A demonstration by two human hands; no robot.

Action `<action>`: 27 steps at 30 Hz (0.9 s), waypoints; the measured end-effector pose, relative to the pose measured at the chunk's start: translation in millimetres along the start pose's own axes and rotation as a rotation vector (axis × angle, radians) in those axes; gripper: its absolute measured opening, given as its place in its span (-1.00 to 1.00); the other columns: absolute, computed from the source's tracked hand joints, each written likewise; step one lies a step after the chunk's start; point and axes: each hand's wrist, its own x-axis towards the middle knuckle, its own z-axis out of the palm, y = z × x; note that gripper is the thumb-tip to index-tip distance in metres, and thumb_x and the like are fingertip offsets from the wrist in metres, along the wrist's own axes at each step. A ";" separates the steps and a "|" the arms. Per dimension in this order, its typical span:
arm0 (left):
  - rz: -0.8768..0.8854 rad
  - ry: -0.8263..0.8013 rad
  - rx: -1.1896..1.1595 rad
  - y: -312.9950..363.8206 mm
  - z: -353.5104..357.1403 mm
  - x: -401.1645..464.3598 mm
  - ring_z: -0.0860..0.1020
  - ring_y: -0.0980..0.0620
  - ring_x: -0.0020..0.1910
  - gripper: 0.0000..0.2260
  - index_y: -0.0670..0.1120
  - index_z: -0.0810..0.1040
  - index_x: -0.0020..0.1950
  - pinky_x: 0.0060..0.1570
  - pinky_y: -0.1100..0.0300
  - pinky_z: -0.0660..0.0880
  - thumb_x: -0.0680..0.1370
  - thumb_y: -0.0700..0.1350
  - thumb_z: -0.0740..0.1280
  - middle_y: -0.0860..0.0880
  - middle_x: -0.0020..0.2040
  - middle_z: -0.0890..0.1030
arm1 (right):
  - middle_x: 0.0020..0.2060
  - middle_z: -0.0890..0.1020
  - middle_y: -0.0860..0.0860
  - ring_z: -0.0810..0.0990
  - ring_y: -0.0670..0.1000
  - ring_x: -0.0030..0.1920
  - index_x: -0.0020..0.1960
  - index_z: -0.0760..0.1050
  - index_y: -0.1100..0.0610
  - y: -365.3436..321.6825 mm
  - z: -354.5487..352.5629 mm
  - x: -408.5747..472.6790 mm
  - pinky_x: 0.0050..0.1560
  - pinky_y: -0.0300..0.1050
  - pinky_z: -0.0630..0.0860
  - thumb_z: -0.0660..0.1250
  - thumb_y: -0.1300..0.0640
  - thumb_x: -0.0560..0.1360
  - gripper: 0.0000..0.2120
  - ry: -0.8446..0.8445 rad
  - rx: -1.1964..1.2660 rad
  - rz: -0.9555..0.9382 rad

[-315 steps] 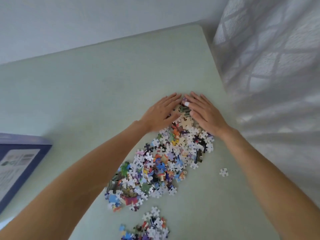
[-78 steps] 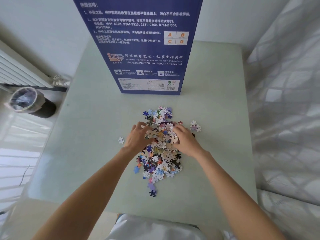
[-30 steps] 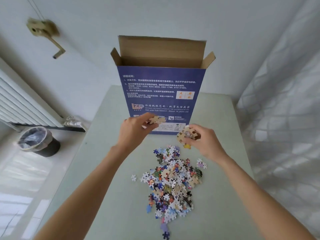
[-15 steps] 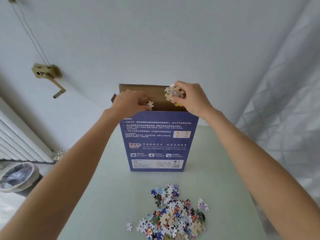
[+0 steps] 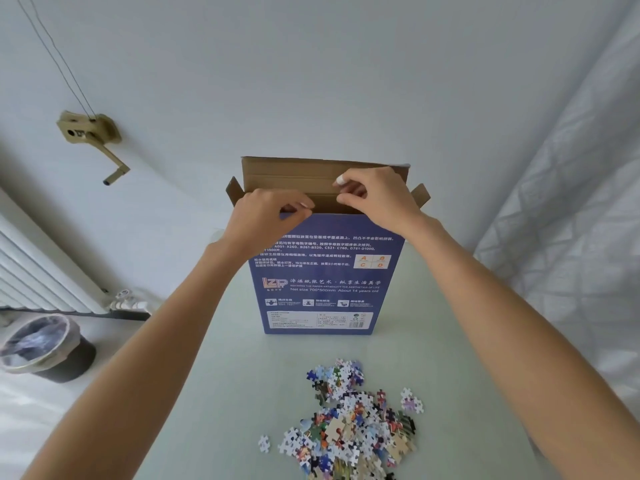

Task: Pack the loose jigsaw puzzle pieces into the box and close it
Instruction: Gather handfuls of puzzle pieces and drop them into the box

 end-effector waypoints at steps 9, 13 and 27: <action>0.312 0.259 0.036 27.2 35.9 -78.2 0.58 0.07 -0.15 -0.84 -0.10 0.63 0.04 -0.24 0.31 0.45 0.55 -0.14 0.28 0.03 -0.14 0.66 | -0.11 0.68 0.00 0.59 -0.13 -0.18 0.01 0.60 0.18 2.6 51.4 -138.9 -0.16 -0.32 0.51 0.31 0.16 0.51 -0.86 0.336 -0.047 -0.131; 0.120 0.041 -0.066 24.9 94.6 -153.7 0.60 0.10 -0.17 -0.84 -0.04 0.63 0.04 -0.27 0.20 0.55 0.53 -0.12 0.29 0.08 -0.15 0.66 | -0.04 0.67 0.02 0.64 -0.01 -0.08 0.08 0.59 0.16 42.3 108.5 -232.5 -0.09 -0.14 0.58 0.34 0.20 0.49 -0.83 -0.018 -0.081 0.133; -0.506 -1.002 0.058 27.5 215.1 -260.5 0.22 -0.13 0.36 -0.01 0.11 0.02 0.51 0.20 -0.03 0.41 0.24 0.29 0.48 -0.11 0.42 0.18 | 0.38 0.24 0.09 0.19 0.14 0.37 0.44 0.20 0.08 82.3 183.8 -334.7 0.29 0.10 0.36 0.31 -0.15 0.45 -0.34 -0.582 -0.139 0.720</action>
